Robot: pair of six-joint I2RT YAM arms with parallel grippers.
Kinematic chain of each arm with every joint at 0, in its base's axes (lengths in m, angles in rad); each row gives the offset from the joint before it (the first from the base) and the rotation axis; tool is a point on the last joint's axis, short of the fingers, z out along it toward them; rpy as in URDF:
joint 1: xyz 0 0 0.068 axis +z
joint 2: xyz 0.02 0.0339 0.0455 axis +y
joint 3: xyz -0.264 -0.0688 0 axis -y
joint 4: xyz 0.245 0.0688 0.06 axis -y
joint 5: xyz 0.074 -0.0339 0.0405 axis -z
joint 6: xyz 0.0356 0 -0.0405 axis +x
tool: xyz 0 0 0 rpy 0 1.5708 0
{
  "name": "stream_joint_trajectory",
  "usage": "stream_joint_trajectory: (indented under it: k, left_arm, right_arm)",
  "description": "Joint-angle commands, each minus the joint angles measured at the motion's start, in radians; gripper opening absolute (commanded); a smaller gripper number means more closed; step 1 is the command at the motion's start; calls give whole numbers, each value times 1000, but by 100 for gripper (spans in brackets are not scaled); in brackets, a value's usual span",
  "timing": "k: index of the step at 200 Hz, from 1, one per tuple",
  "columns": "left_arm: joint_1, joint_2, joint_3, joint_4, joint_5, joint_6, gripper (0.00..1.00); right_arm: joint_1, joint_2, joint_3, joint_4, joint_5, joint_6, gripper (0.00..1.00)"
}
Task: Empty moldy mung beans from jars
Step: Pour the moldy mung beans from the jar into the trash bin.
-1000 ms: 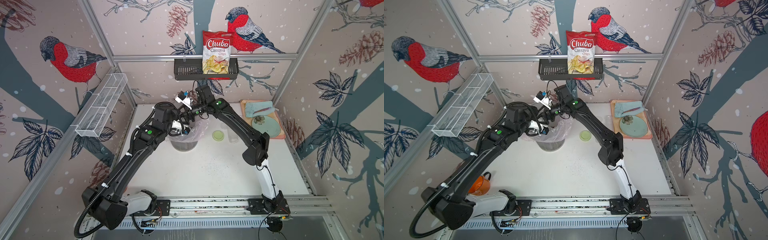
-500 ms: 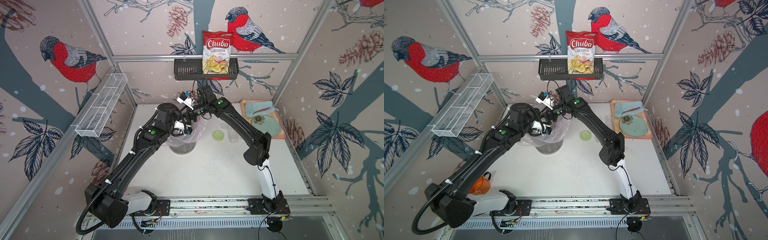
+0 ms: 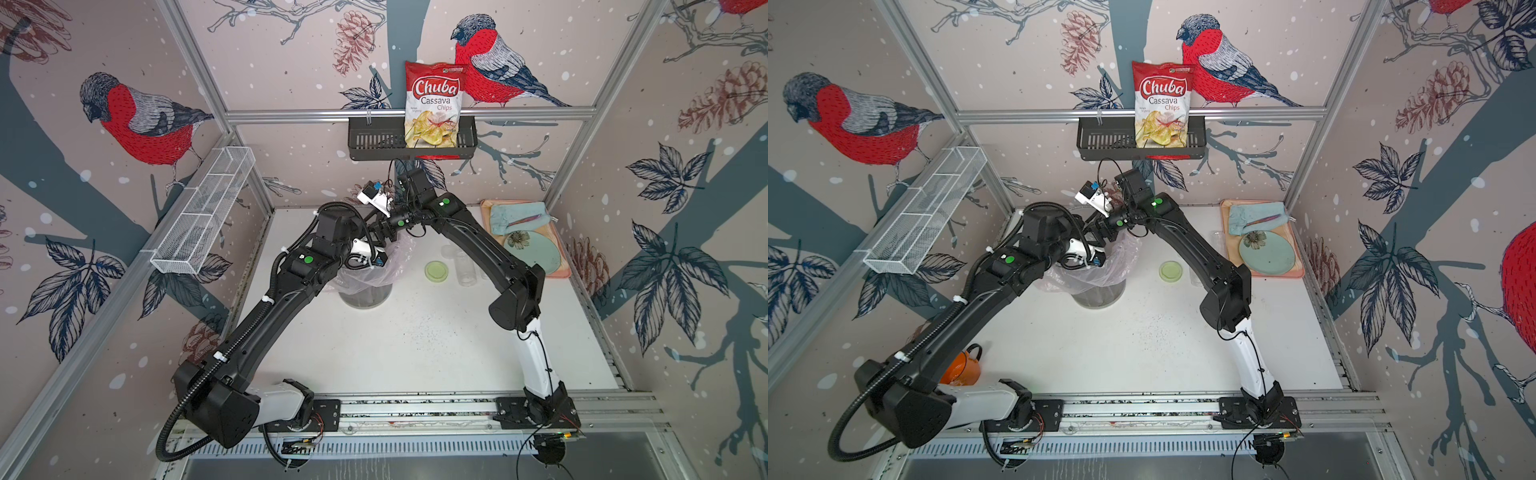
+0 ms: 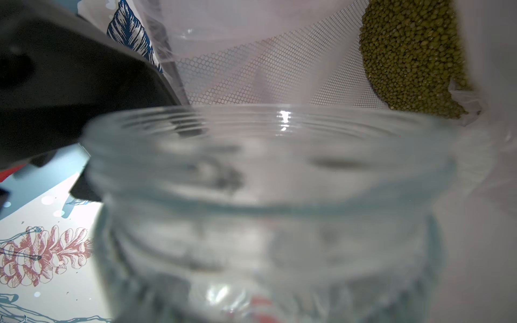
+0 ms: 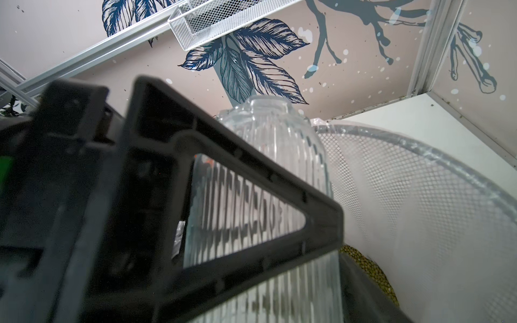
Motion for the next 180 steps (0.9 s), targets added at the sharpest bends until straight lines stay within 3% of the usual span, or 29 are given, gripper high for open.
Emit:
stream_joint_trajectory:
  k: [1, 62, 110, 180]
  left_arm:
    - [-3, 8, 29, 1132, 60, -110, 17]
    - [-4, 14, 31, 1203, 96, -109, 0]
    - [-6, 32, 48, 1285, 126, -100, 0]
    - [-7, 45, 87, 1366, 127, -115, 0]
  right_arm:
    - [23, -1, -1, -53, -91, -62, 46]
    - [25, -6, 2, -64, -105, -67, 58]
    - [28, -10, 2, -79, -108, -73, 60]
    - [19, -31, 21, 13, -114, 5, 43]
